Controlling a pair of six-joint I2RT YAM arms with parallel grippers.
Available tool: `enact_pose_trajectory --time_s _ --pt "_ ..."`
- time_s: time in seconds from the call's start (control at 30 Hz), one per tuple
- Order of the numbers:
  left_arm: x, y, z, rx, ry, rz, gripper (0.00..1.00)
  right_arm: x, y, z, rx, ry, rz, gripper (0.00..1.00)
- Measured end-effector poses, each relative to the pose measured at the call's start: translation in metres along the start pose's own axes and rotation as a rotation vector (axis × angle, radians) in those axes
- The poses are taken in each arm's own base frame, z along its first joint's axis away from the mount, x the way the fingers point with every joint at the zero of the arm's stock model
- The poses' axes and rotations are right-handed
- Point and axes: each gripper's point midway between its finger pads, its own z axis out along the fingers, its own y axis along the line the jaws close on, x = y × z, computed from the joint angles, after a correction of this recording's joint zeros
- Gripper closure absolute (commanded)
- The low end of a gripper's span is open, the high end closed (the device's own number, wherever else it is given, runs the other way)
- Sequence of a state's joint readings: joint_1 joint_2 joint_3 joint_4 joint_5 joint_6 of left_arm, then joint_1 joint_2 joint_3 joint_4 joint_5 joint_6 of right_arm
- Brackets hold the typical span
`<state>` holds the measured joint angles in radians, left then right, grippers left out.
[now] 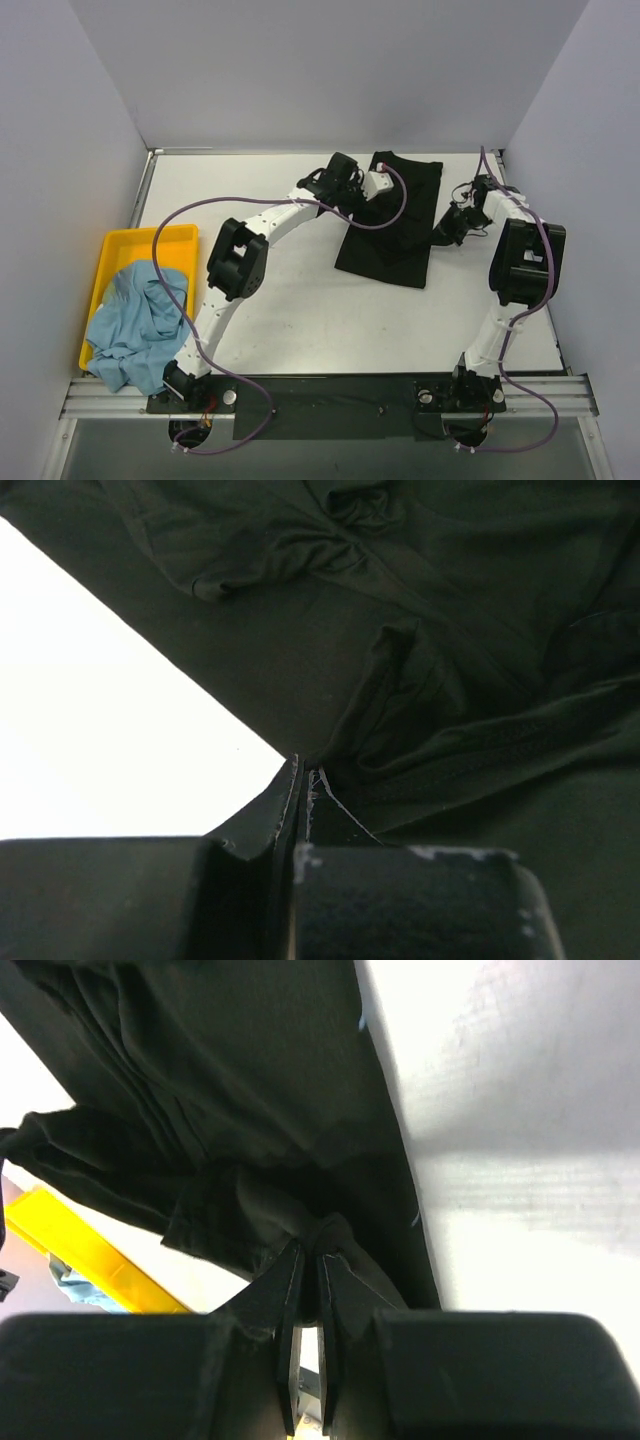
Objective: Fold and stack the t-shirts
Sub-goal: Fold the folded rectangular tshirt in 1/3 of the way
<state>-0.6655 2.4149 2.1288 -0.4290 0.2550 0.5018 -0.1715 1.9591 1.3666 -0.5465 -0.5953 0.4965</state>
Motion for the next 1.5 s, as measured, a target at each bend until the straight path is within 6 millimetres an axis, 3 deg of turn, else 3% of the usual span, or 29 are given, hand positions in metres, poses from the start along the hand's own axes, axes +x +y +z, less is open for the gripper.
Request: enact_pose_trajectory --time_s 0.03,0.1,0.23,0.4,0.43,0.47,0.5,0.57,0.67,0.73,0.9,0.97,1.03,1.13,1.2,1.37,1.5 --pt "0.000 -0.001 0.002 0.006 -0.005 0.000 0.67 -0.003 0.000 0.002 -0.001 0.001 0.000 0.78" --pt "0.001 -0.001 0.005 0.007 -0.008 0.001 0.47 -0.010 0.000 0.008 0.001 0.003 0.007 0.66" --pt "-0.003 0.005 0.011 -0.010 -0.022 -0.011 0.38 -0.025 -0.003 0.012 0.013 -0.012 0.010 0.54" --pt "-0.024 0.028 -0.001 -0.043 -0.068 -0.012 0.41 -0.063 0.010 -0.012 0.035 -0.132 -0.074 0.51" --pt "-0.034 0.032 -0.008 -0.033 -0.093 -0.004 0.43 -0.069 0.013 -0.019 0.040 -0.161 -0.097 0.55" --pt "-0.039 0.033 -0.011 -0.021 -0.108 0.008 0.44 -0.071 0.014 -0.025 0.045 -0.181 -0.116 0.59" --pt "-0.046 0.033 -0.016 0.000 -0.127 0.029 0.45 -0.070 0.015 -0.033 0.053 -0.202 -0.136 0.71" --pt "-0.048 0.027 -0.025 0.059 -0.138 0.071 0.45 -0.063 0.016 -0.046 0.060 -0.225 -0.173 0.85" --pt "-0.040 0.008 -0.028 0.163 -0.132 0.114 0.45 -0.034 0.019 -0.057 0.060 -0.213 -0.227 1.00" --pt "-0.031 -0.007 -0.025 0.229 -0.123 0.139 0.44 -0.013 0.024 -0.052 0.057 -0.176 -0.264 1.00" --pt "-0.012 -0.034 -0.015 0.326 -0.110 0.193 0.42 0.048 0.025 -0.010 0.072 0.014 -0.317 1.00" --pt "-0.015 -0.038 -0.012 0.335 -0.123 0.221 0.44 0.061 0.025 0.007 0.084 0.073 -0.332 1.00" --pt "-0.017 -0.038 -0.011 0.332 -0.131 0.238 0.53 0.068 0.024 0.020 0.096 0.112 -0.335 1.00" --pt "-0.020 -0.031 -0.001 0.276 -0.132 0.245 0.65 0.067 0.022 0.030 0.108 0.133 -0.324 1.00" --pt "-0.017 -0.024 0.009 0.231 -0.122 0.241 0.68 0.059 0.027 0.034 0.105 0.122 -0.321 1.00" --pt "0.006 -0.023 0.024 0.202 -0.069 0.195 0.65 0.030 0.043 0.041 0.100 0.059 -0.331 1.00" --pt "0.003 -0.016 0.024 0.171 -0.074 0.110 0.60 0.009 0.046 0.052 0.120 0.028 -0.323 1.00"
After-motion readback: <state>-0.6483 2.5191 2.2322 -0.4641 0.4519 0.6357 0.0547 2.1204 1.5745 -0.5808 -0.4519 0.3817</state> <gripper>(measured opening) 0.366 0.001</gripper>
